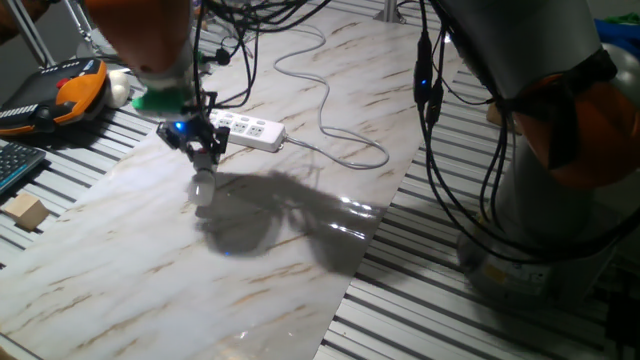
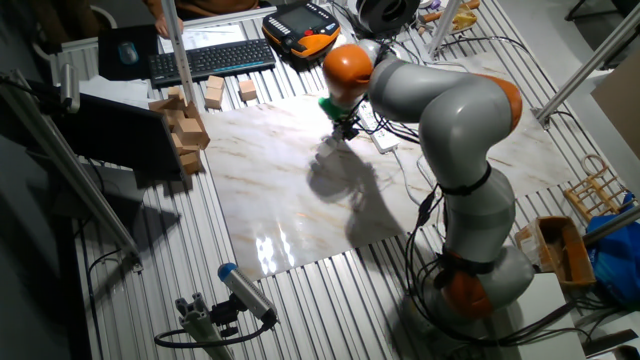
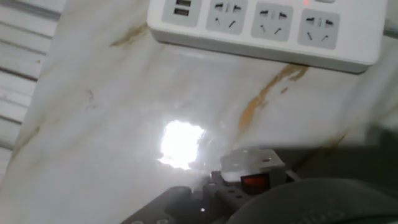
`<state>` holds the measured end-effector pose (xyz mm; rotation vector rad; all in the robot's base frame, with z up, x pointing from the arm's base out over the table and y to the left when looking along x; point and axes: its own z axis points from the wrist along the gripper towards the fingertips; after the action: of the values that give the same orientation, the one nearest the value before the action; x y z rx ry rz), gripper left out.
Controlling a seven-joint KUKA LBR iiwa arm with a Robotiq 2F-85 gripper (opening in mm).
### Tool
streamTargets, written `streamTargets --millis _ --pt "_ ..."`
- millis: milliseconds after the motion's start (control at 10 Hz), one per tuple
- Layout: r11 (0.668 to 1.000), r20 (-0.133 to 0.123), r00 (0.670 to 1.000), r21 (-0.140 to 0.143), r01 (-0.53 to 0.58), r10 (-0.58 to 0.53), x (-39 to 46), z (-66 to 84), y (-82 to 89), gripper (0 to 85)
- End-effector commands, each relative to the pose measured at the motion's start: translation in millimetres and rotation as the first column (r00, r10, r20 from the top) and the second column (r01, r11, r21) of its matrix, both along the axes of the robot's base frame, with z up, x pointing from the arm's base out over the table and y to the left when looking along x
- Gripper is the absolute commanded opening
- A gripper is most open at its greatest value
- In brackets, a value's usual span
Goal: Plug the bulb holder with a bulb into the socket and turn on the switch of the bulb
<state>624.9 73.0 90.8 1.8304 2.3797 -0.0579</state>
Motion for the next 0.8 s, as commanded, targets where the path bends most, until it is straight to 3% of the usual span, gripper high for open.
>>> streamTargets --millis 0,200,400,700 --pt "1.000 -0.002 1.000 0.002 0.020 -0.020 -0.8 6.0 -7.2 0.0" --pt "0.999 0.001 0.999 0.009 0.032 -0.032 -0.8 18.2 -29.3 0.0" --pt "0.997 0.025 0.996 0.000 0.081 -0.081 -1.2 20.6 -41.0 0.0" --pt "0.996 0.028 0.996 0.016 0.085 -0.086 -8.2 22.4 -60.0 0.0"
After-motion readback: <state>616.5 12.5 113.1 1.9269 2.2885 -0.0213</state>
